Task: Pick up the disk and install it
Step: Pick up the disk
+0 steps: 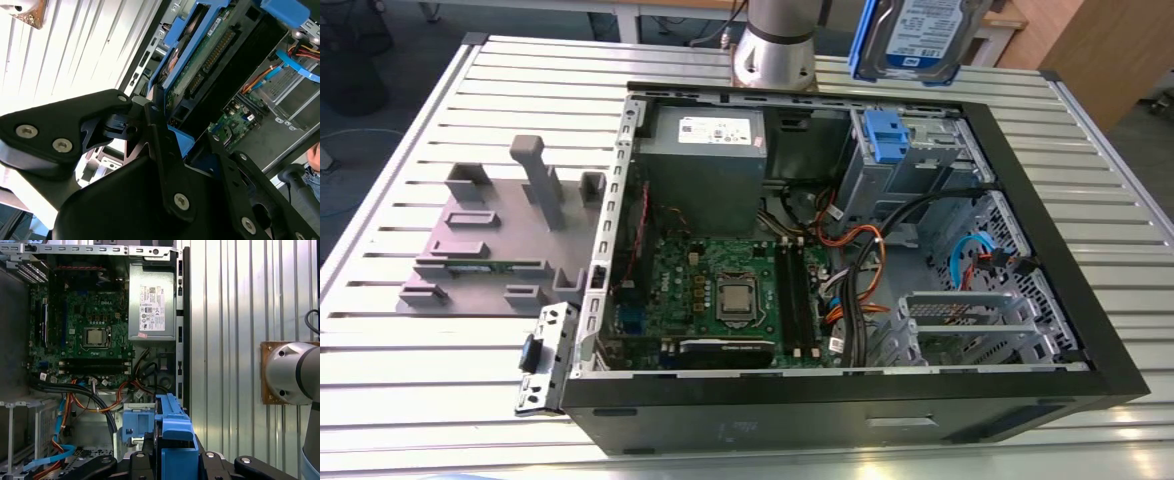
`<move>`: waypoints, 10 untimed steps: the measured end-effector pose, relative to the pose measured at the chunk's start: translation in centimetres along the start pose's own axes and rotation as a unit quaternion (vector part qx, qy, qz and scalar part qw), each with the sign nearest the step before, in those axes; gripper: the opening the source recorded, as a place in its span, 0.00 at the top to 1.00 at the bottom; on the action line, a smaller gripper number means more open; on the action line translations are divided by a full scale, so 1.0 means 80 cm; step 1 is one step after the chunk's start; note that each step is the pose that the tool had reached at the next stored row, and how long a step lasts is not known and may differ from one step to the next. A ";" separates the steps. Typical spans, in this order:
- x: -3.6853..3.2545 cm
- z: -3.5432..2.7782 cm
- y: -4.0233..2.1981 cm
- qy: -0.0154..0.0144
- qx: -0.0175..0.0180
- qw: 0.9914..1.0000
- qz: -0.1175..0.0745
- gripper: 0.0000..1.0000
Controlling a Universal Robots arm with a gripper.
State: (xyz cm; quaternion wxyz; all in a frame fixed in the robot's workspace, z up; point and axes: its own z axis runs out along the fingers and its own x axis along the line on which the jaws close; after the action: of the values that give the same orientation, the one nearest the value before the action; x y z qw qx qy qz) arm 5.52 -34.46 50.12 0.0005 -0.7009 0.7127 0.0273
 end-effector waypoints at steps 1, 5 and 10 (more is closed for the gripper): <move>0.0000 0.0000 -0.0006 0.000 0.000 1.000 0.000 0.63; 0.0000 -0.0001 -0.0029 0.000 0.000 1.000 0.000 0.63; -0.0001 -0.0001 -0.0059 0.000 0.000 1.000 0.000 0.63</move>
State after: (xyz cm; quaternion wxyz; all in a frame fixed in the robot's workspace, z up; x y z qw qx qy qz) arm 5.99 -34.46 50.12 0.0005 -0.7009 0.7127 0.0273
